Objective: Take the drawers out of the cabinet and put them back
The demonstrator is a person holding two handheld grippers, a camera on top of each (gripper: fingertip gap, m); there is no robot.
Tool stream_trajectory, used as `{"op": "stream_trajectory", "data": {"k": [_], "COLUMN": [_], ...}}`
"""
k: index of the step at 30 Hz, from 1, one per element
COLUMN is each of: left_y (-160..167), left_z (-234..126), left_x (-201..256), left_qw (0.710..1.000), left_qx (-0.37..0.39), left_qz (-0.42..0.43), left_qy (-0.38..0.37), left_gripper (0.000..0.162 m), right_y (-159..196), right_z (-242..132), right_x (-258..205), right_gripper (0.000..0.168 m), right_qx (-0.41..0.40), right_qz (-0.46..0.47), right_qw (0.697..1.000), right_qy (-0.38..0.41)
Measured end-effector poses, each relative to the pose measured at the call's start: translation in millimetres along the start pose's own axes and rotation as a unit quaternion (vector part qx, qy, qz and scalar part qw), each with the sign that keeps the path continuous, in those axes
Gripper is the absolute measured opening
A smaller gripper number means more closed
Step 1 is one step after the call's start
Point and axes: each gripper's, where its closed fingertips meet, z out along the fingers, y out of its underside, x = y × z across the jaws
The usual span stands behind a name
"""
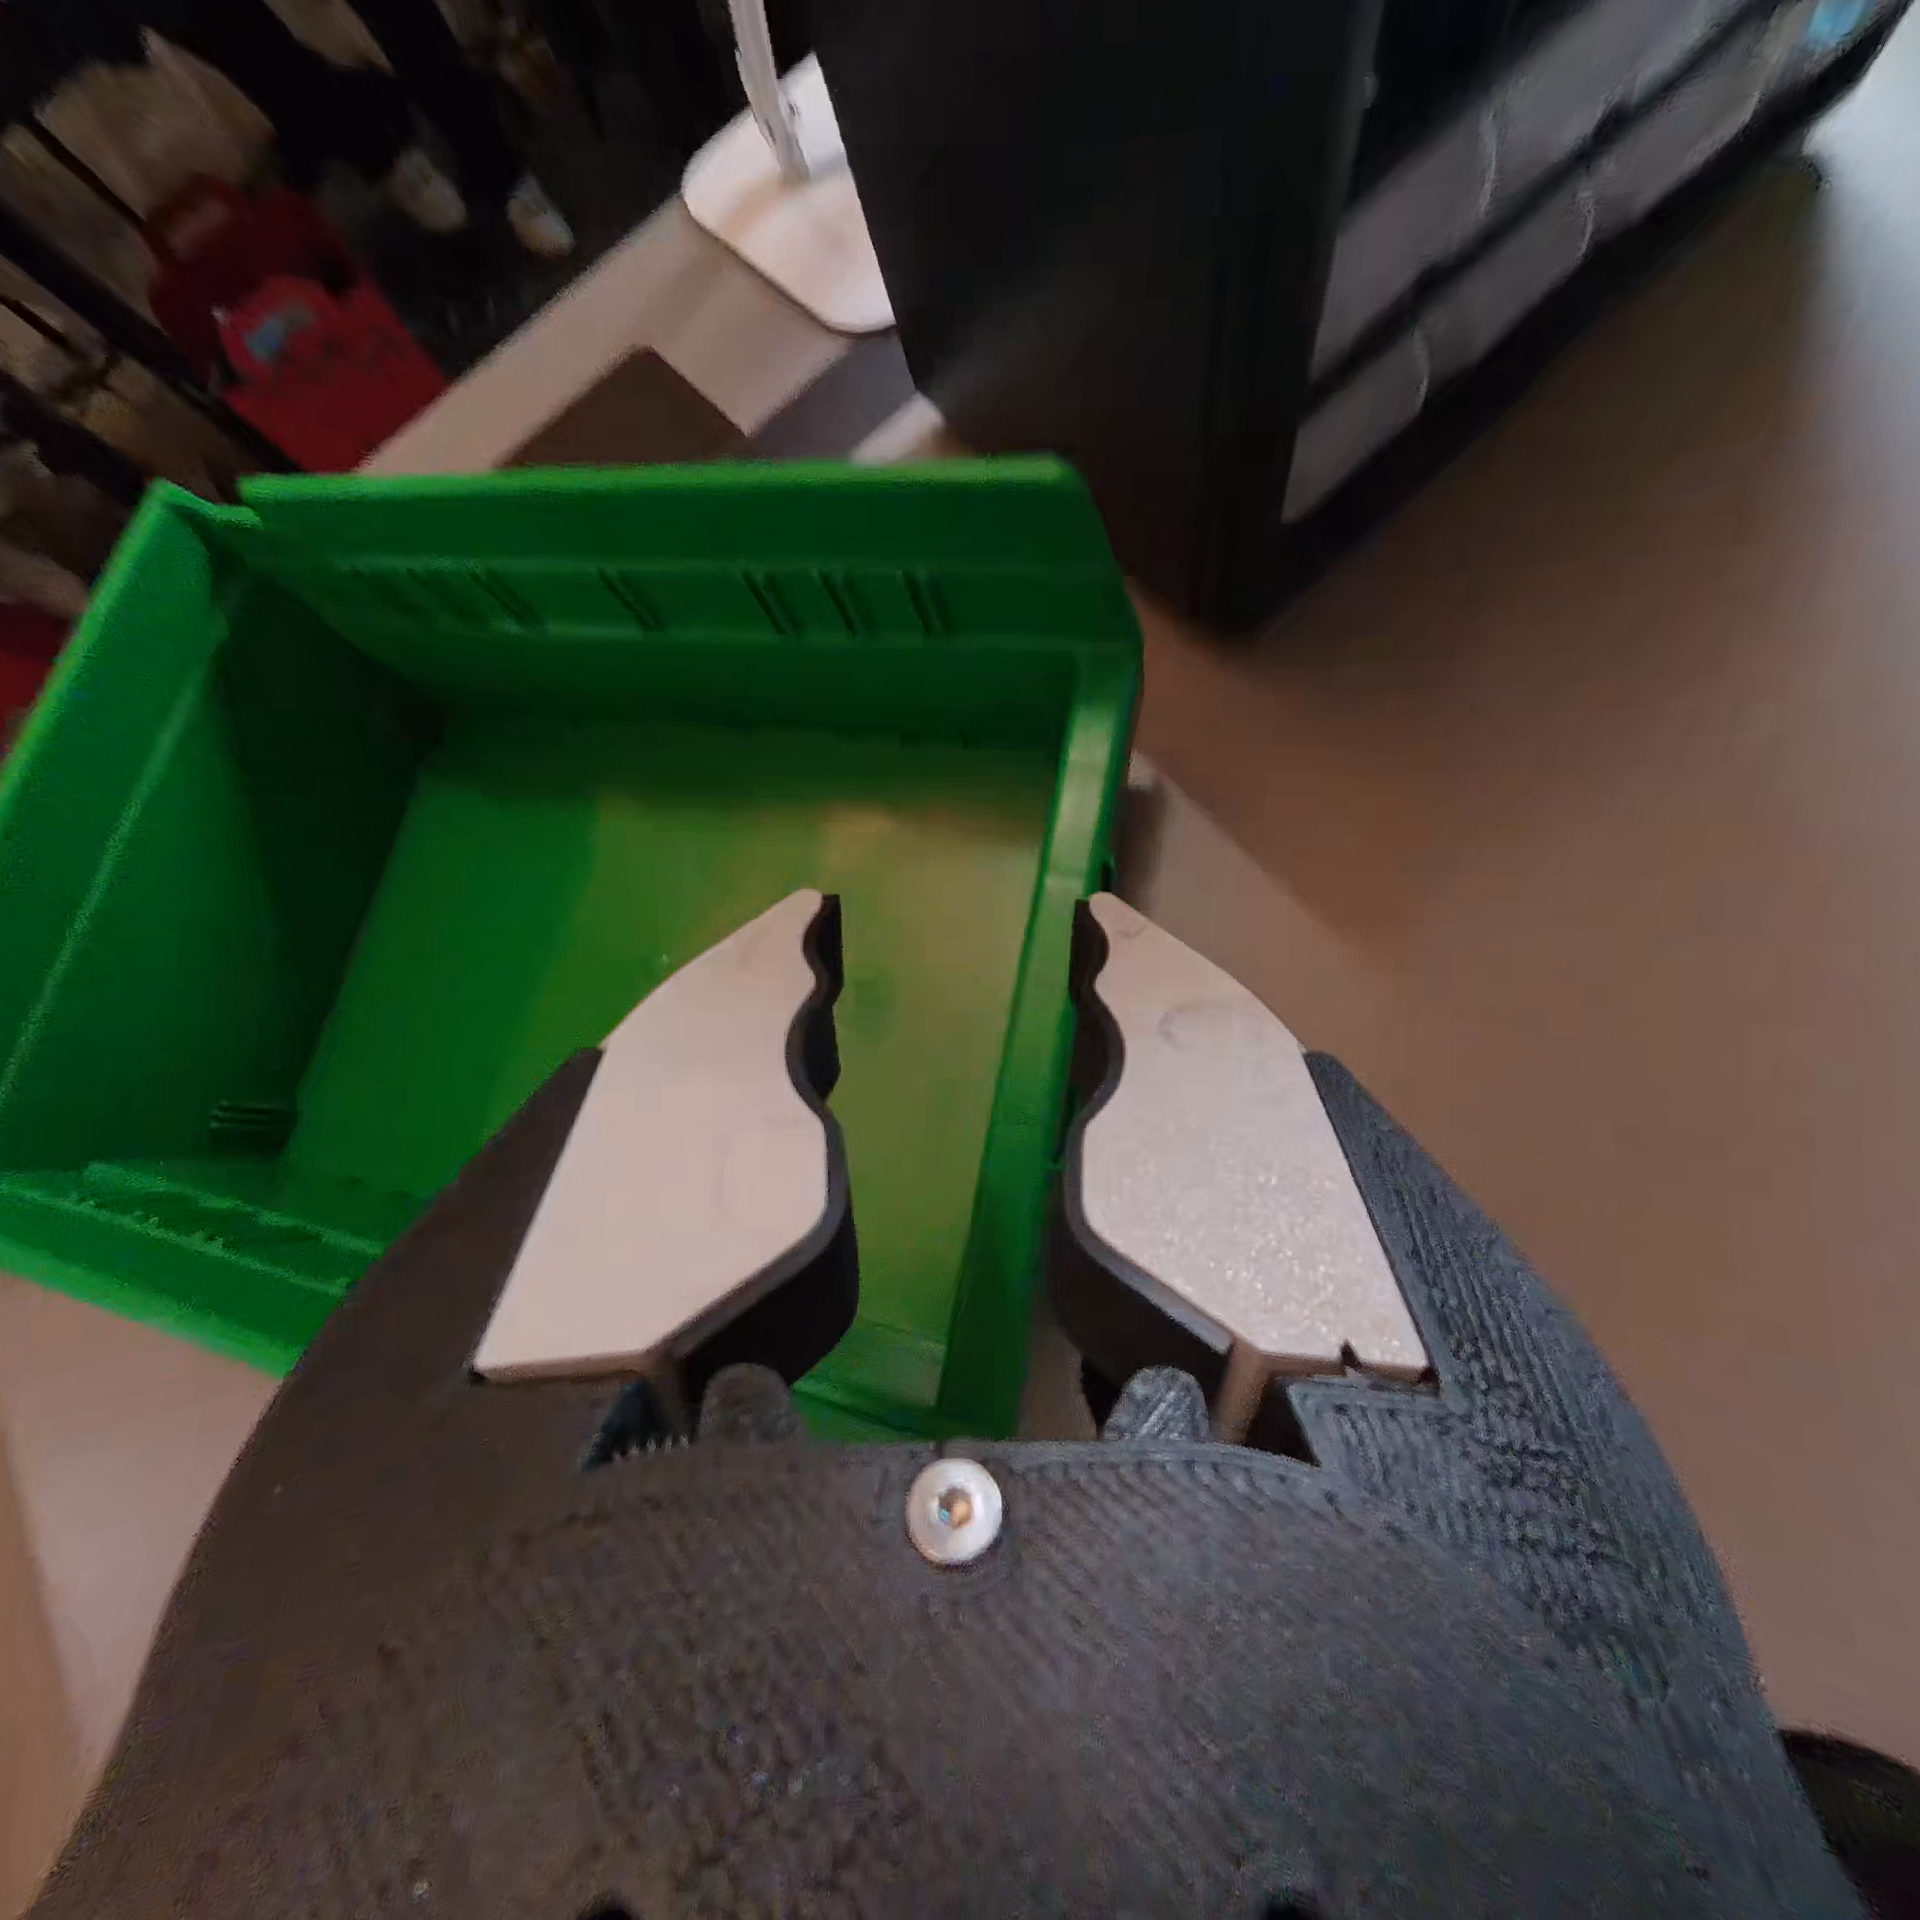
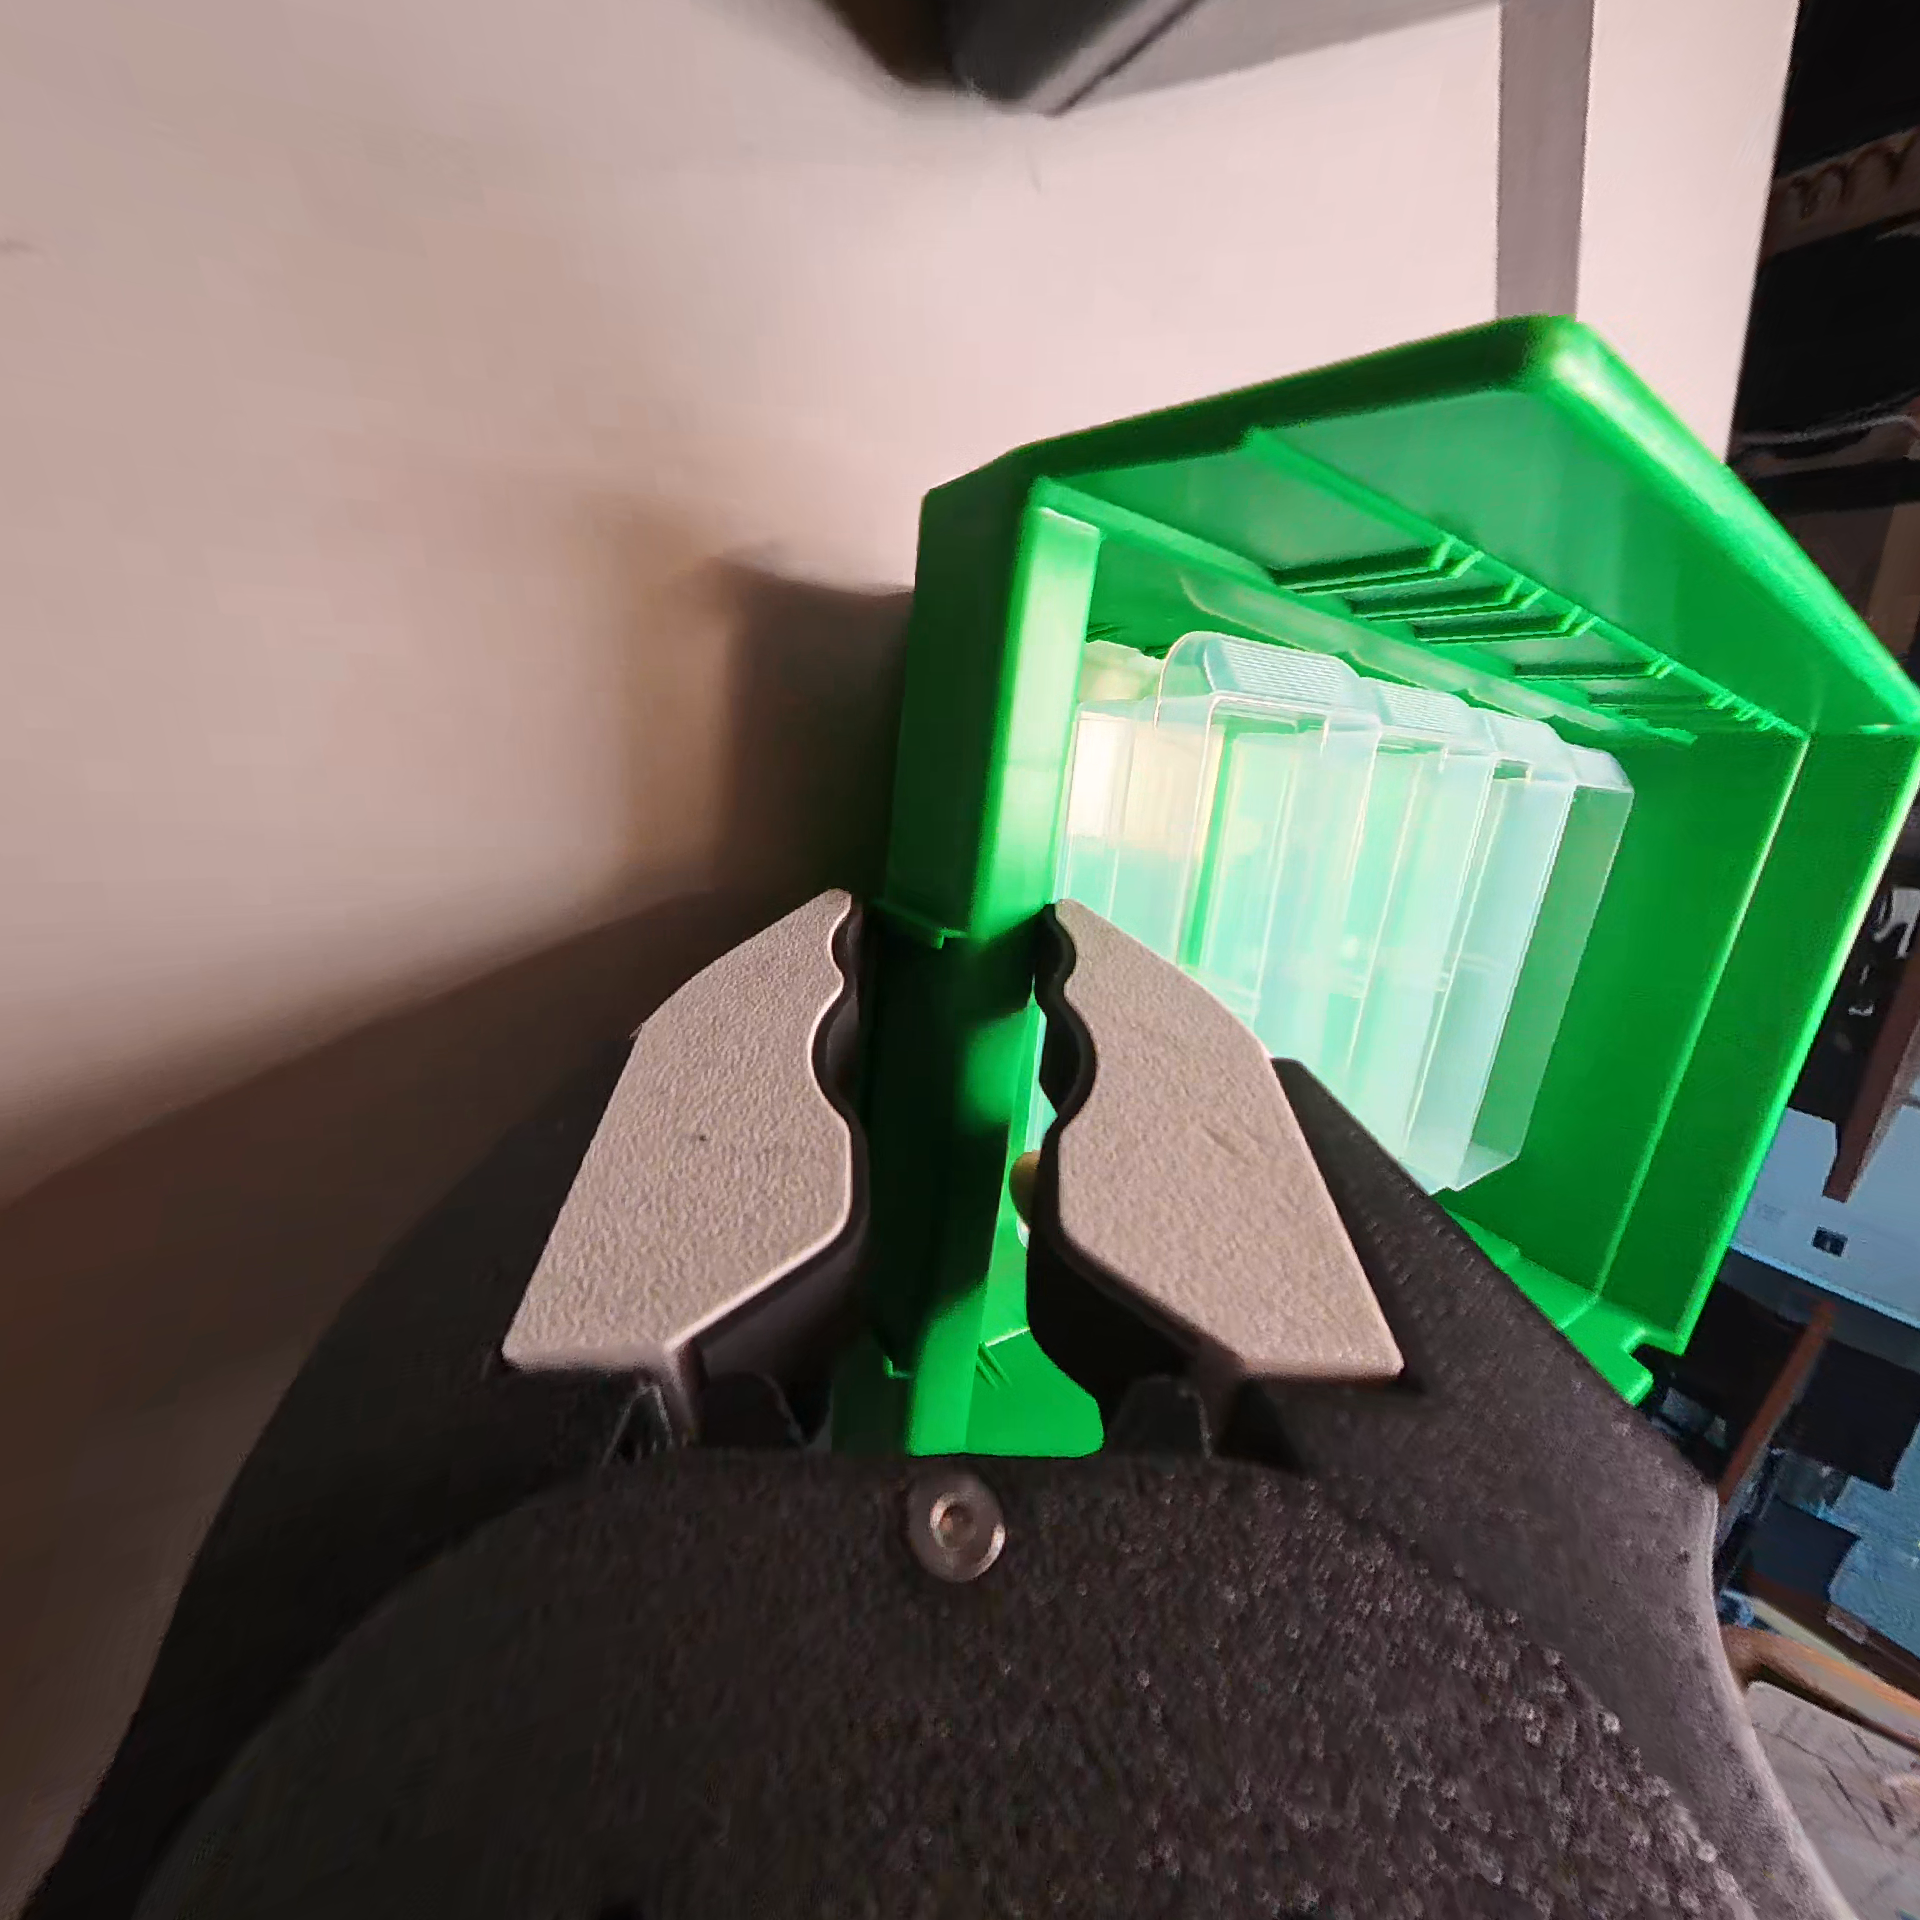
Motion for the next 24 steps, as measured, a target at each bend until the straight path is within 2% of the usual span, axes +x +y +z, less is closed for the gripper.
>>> {"op": "stream_trajectory", "data": {"k": [6, 9, 13, 15, 17, 19, 21, 24], "left_y": [40.5, 50.7, 61.7, 62.6, 58.4, 55.0, 53.0, 50.3], "left_z": [28.4, 45.9, 68.9, 77.7, 81.0, 82.3, 81.7, 77.3], "left_x": [17.8, 17.3, 14.1, 17.1, 16.9, 20.6, 27.4, 48.0], "left_qw": [0.991, 0.984, 0.974, 0.970, 0.963, 0.960, 0.958, 0.957], "left_qx": [-0.106, -0.141, -0.180, -0.182, -0.177, -0.170, -0.159, -0.135], "left_qz": [0.078, 0.091, 0.104, 0.128, 0.166, 0.189, 0.211, 0.244], "left_qy": [-0.033, -0.065, -0.095, -0.100, -0.119, -0.121, -0.113, -0.082], "left_gripper": [0.058, 0.058, 0.050, 0.034, 0.033, 0.032, 0.032, 0.032], "right_y": [-12.6, -18.4, -29.1, -30.2, -28.2, -33.2, -40.7, -32.9], "right_z": [-23.5, -38.9, -60.0, -70.0, -80.8, -98.4, -126.4, -172.8], "right_x": [-37.9, -62.1, -95.8, -110.3, -122.2, -126.6, -122.3, -92.3], "right_gripper": [0.031, 0.030, 0.029, 0.029, 0.029, 0.026, 0.027, 0.028], "right_qx": [0.007, 0.019, 0.051, 0.056, 0.060, 0.103, 0.179, 0.294], "right_qz": [-0.030, -0.035, -0.040, -0.049, -0.055, -0.031, 0.036, 0.171], "right_qw": [0.999, 0.998, 0.995, 0.994, 0.994, 0.992, 0.982, 0.940], "right_qy": [-0.019, -0.042, -0.071, -0.076, -0.075, -0.063, -0.050, 0.034]}}
